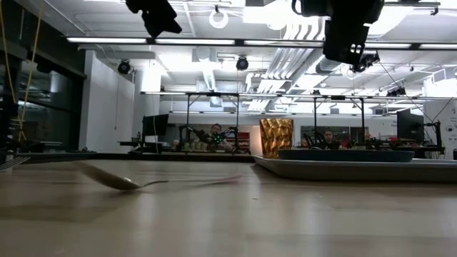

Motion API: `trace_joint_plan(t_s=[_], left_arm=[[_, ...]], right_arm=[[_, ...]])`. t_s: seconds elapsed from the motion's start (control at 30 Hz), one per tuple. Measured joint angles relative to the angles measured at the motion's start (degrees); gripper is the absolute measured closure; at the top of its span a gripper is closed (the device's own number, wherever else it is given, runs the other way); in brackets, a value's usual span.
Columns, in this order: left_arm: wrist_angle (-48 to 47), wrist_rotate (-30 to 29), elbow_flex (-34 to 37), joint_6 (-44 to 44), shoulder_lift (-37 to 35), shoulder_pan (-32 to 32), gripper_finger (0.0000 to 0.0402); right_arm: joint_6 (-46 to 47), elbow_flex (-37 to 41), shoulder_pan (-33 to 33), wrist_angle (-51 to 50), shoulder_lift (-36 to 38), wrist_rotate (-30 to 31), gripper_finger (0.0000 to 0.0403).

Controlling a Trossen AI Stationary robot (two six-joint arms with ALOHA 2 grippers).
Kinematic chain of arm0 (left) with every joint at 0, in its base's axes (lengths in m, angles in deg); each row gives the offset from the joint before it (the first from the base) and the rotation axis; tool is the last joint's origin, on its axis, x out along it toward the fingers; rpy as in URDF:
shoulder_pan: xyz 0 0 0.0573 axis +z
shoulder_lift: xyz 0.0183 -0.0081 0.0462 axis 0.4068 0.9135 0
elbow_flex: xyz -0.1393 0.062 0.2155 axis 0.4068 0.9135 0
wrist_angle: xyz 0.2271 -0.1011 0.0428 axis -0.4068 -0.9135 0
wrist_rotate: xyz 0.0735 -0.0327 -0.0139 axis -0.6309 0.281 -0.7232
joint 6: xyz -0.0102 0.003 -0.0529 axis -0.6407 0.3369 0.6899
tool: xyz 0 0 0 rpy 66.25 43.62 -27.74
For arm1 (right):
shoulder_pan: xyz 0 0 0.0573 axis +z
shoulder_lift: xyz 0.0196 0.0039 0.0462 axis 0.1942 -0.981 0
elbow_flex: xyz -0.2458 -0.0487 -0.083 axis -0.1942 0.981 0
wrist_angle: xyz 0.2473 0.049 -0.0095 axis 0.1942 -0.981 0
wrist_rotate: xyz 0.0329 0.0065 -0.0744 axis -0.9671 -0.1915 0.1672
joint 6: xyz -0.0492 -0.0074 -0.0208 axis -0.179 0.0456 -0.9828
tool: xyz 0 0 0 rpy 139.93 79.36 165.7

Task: Pick and place plate/cup/fork/spoon on tray
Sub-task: Put the orange spoon on the gray tray to the bottom of the blue plate

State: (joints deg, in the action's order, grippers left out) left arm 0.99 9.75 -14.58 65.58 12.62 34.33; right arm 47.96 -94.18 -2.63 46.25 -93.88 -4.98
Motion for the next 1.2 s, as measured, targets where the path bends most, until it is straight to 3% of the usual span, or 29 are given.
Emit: trace_joint_plan(t_s=[0.47,0.67,0.9,1.03,1.2], left_arm=[[-0.3,0.1,0.0,1.7,-0.5,0.0,0.0229],[-1.1,3.1,0.0,5.3,-0.5,0.0,0.0229],[0.8,3.8,1.4,9.2,-0.7,-3.6,0.0229],[9.2,2.2,9.1,19.0,-0.8,-7.7,0.0229],[16.8,-1.6,15.6,37.2,0.2,-16.3,0.0229]], right_arm=[[0.9,0.0,0.0,3.2,0.0,0.4,0.0396],[3.1,0.0,0.0,7.1,0.0,2.5,0.0396],[6.7,0.0,0.0,12.9,0.0,4.8,0.0396],[13.2,0.0,0.0,10.6,0.0,4.5,0.0396],[13.6,0.0,3.3,1.9,0.0,2.3,0.0396]])
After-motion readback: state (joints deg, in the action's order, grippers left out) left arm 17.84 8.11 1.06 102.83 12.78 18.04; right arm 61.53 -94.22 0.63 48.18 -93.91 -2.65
